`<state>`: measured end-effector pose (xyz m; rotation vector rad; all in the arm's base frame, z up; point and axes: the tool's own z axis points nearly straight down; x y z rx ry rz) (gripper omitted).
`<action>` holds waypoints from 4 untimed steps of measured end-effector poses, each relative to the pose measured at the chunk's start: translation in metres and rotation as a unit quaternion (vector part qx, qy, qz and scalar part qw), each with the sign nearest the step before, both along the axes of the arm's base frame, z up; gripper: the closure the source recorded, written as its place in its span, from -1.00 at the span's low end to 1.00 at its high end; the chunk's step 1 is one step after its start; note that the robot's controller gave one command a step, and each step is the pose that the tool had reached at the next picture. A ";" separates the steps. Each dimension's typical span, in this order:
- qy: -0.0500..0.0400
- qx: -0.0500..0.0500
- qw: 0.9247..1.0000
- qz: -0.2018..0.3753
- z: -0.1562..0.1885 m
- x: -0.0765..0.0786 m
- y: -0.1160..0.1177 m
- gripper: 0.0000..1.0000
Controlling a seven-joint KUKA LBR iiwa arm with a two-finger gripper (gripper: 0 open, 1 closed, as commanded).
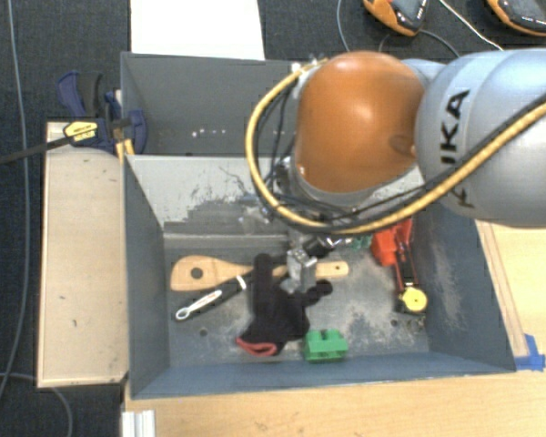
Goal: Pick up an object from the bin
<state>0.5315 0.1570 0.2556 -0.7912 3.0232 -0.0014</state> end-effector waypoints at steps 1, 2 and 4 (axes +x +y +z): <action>0.004 0.003 0.989 -0.146 -0.128 0.024 0.038 -1.00; -0.004 0.000 1.000 0.028 -0.060 0.001 0.016 1.00; -0.003 0.003 0.999 -0.034 -0.102 -0.030 0.063 -1.00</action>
Offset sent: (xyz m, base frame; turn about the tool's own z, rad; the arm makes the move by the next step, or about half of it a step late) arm 0.0001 0.0157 -0.0603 -0.0593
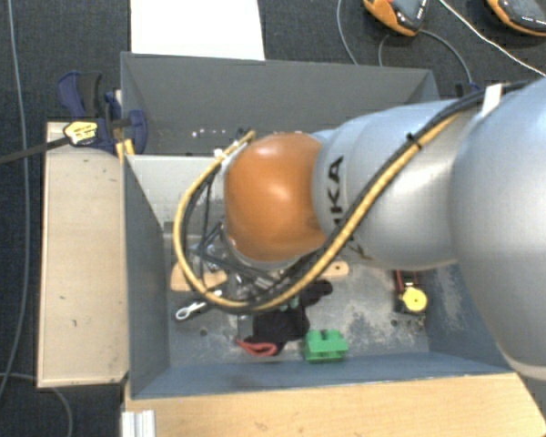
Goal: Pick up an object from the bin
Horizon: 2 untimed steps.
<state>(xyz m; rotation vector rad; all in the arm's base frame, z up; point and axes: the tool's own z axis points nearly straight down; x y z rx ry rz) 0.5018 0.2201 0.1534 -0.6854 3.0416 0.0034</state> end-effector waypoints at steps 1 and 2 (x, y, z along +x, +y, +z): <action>-0.001 0.000 1.000 -0.002 0.001 0.001 -0.001 -1.00; -0.004 0.000 1.000 0.024 -0.006 0.023 -0.014 -1.00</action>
Offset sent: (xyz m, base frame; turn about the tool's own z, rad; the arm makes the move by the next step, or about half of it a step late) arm 0.0218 -0.0133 -0.0063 -0.0512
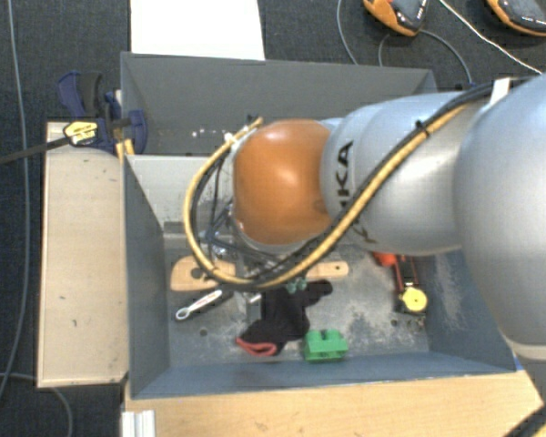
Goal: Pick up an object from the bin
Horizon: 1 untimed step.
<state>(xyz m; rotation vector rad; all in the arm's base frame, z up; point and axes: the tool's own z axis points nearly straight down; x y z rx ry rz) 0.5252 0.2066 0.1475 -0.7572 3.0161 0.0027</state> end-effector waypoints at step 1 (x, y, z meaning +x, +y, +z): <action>0.001 0.001 1.000 -0.025 0.000 -0.019 0.010 -1.00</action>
Offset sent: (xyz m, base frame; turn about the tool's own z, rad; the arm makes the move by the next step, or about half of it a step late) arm 0.0261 -0.0531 -0.0211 0.0349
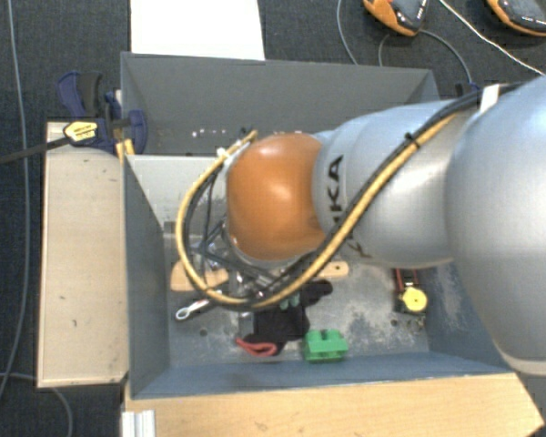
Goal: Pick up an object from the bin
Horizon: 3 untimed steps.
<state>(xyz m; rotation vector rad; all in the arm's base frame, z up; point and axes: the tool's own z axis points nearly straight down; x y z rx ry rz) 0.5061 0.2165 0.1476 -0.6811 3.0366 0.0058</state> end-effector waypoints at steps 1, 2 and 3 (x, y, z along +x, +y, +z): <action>-0.003 -0.001 1.000 0.007 -0.021 0.046 -0.064 -1.00; -0.002 0.003 1.000 0.000 -0.014 0.006 -0.079 -1.00; -0.004 0.001 1.000 0.009 -0.077 0.073 -0.059 1.00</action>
Offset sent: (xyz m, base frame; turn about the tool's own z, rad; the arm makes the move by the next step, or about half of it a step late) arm 0.0055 -0.0791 -0.0149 0.0021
